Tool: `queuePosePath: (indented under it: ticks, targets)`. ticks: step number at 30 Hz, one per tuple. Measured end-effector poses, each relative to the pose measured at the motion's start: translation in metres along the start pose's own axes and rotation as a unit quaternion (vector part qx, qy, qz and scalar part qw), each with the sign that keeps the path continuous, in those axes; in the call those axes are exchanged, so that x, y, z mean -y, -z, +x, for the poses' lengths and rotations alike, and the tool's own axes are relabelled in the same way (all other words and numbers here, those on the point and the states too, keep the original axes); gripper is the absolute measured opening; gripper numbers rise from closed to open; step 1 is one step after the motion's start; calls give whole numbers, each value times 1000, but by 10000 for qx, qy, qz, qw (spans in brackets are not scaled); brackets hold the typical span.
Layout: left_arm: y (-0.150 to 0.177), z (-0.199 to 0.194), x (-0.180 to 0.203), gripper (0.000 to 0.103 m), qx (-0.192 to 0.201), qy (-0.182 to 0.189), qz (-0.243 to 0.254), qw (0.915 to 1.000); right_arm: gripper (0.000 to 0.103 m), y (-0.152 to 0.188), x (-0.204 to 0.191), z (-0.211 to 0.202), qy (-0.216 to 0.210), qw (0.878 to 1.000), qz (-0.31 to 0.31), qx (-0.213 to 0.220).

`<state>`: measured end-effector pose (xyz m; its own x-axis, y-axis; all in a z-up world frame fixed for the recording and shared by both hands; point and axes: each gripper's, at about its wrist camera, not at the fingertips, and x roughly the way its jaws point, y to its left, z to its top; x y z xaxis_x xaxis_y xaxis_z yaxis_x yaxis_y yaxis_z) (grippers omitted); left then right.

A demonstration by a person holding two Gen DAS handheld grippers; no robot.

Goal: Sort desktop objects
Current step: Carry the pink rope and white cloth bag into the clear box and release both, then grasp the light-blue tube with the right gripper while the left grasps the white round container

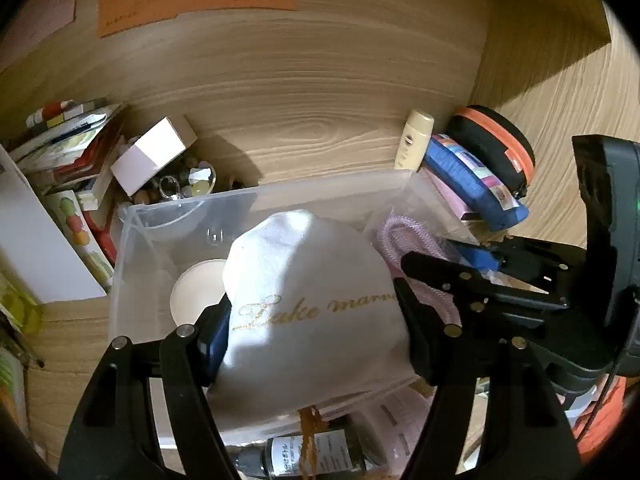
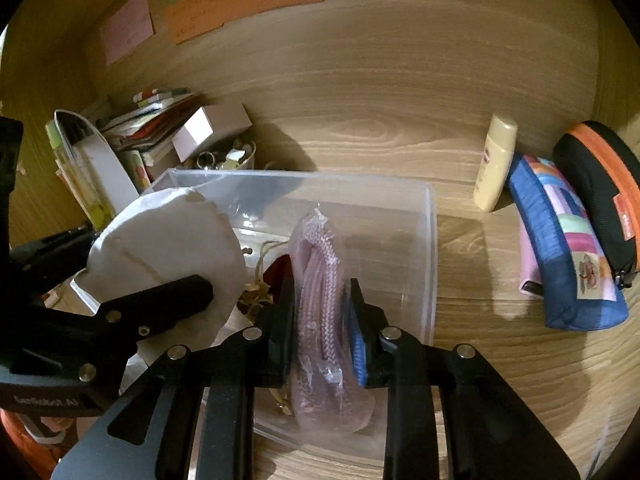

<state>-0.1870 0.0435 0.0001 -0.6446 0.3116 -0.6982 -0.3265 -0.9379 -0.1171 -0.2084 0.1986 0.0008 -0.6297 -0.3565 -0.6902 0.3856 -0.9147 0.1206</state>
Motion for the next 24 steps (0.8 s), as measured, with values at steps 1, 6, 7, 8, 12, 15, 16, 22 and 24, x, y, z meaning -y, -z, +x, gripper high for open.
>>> queuePosePath:
  ticks: [1,6,7,8,12,15,16,22,24]
  targets:
    - [0,-1,0,70,-3,16,-15,10000,22,-1,-1,-2,26,10000,-28,34]
    - [-2,-11,0,73,36,108,-66,9999,37,-4,-5,-15,204,9994,-120,233]
    - [-3,-16,0,74,98,89,-74,9999,40,-4,-5,-18,234,9993,-116,271]
    - [-4,-19,-1,76,149,97,-82,9998,47,-4,-4,-22,281,9990,-90,326]
    - [-7,-44,1,91,462,-33,-59,9989,64,-1,1,-41,436,9979,41,477]
    - [-7,-64,3,94,669,-171,-5,9976,72,3,6,-59,550,9967,122,581]
    - [-7,-70,2,95,699,-175,-8,9974,73,5,6,-65,594,9962,124,625]
    - [9,-101,-3,100,807,-399,-57,9959,83,21,9,-103,787,9929,149,874]
    - [20,-107,-8,100,759,-499,-82,9958,84,28,9,-111,800,9927,152,888]
